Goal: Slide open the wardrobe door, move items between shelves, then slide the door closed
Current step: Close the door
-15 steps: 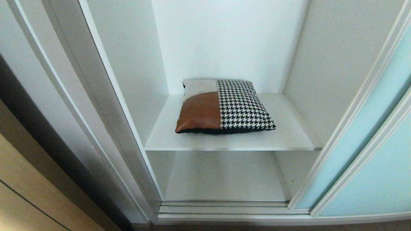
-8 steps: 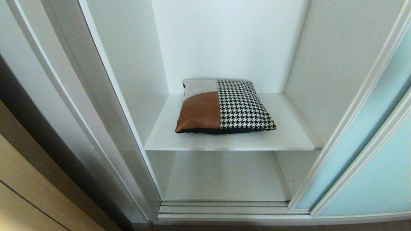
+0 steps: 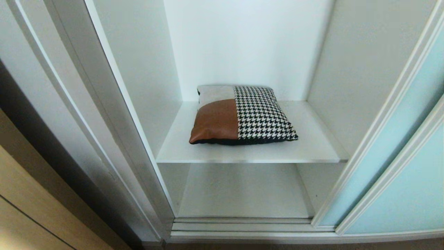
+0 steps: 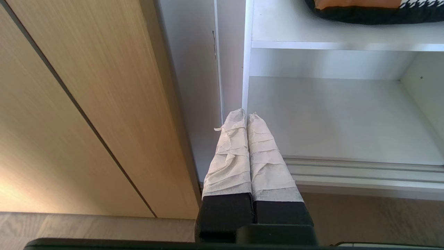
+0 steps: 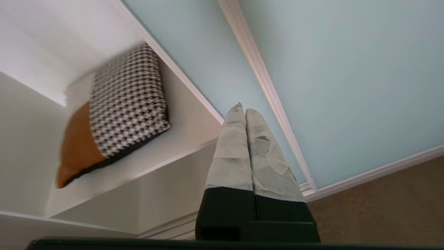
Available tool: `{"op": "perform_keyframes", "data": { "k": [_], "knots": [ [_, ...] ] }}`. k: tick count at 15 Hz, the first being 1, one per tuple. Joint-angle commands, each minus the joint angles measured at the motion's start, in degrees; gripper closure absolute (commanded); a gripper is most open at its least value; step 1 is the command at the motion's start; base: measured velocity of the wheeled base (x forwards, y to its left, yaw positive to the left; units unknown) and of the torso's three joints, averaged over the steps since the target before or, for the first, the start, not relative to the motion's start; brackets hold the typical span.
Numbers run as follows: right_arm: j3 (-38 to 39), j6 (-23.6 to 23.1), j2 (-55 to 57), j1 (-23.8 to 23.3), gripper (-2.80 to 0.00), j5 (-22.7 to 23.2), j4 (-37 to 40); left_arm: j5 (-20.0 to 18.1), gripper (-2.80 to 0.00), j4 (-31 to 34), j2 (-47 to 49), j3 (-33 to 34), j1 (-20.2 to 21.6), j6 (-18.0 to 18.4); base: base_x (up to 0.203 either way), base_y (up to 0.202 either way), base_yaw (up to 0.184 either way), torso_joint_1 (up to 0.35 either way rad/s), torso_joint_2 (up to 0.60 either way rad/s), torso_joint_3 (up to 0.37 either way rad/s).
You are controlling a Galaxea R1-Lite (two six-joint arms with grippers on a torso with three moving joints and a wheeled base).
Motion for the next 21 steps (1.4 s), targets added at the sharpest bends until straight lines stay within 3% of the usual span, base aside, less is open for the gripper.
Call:
{"op": "perform_keyframes", "data": {
  "k": [1,4,6,10,14,21],
  "knots": [
    [-0.1,0.2,4.4,-0.7,0.00,3.6,0.1,0.0,0.00,0.0,0.1,0.1,0.0,0.0,0.000,0.000,0.000,0.000,0.00,0.000],
    [-0.6,0.5,7.2,0.3,0.00,8.3,1.1,0.0,0.00,0.0,0.1,0.1,0.0,0.0,0.000,0.000,0.000,0.000,0.00,0.000],
    [-0.8,0.5,7.9,1.0,0.00,8.5,1.1,0.0,0.00,0.0,0.1,0.1,0.0,0.0,0.000,0.000,0.000,0.000,0.00,0.000],
    [-2.1,0.8,9.8,4.7,0.00,8.1,1.1,0.0,0.00,0.0,0.1,0.1,0.0,0.0,0.000,0.000,0.000,0.000,0.00,0.000],
    [-6.9,6.2,12.9,7.5,0.00,7.6,0.8,0.0,0.00,0.0,0.1,0.1,0.0,0.0,0.000,0.000,0.000,0.000,0.00,0.000],
    [-12.2,7.0,18.5,8.4,0.00,3.6,0.7,0.0,0.00,0.0,0.1,0.1,0.0,0.0,0.000,0.000,0.000,0.000,0.00,0.000]
  ]
}}
